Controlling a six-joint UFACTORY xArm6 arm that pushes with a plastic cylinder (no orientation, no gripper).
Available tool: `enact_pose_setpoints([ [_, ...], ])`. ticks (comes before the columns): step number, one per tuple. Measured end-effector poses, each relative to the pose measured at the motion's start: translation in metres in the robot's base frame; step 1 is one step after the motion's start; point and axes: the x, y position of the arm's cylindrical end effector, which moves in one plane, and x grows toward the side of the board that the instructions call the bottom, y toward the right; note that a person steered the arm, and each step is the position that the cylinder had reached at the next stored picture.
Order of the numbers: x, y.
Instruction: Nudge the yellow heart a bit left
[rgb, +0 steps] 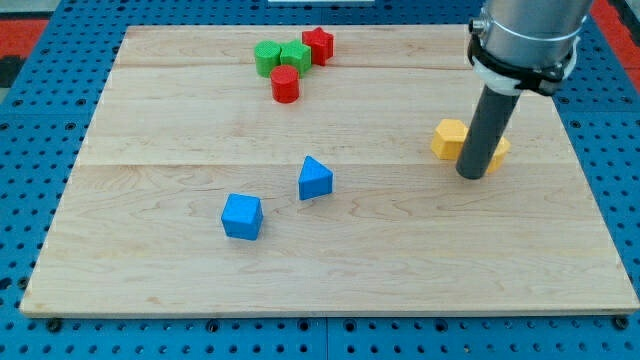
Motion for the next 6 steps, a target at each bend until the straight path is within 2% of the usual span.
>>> enact_pose_setpoints([
  [1,0.014,0.005],
  [2,0.0,0.068],
  [3,-0.027,0.065],
  [4,-0.025,0.056],
  [5,0.001,0.033],
  [6,-0.006,-0.002],
])
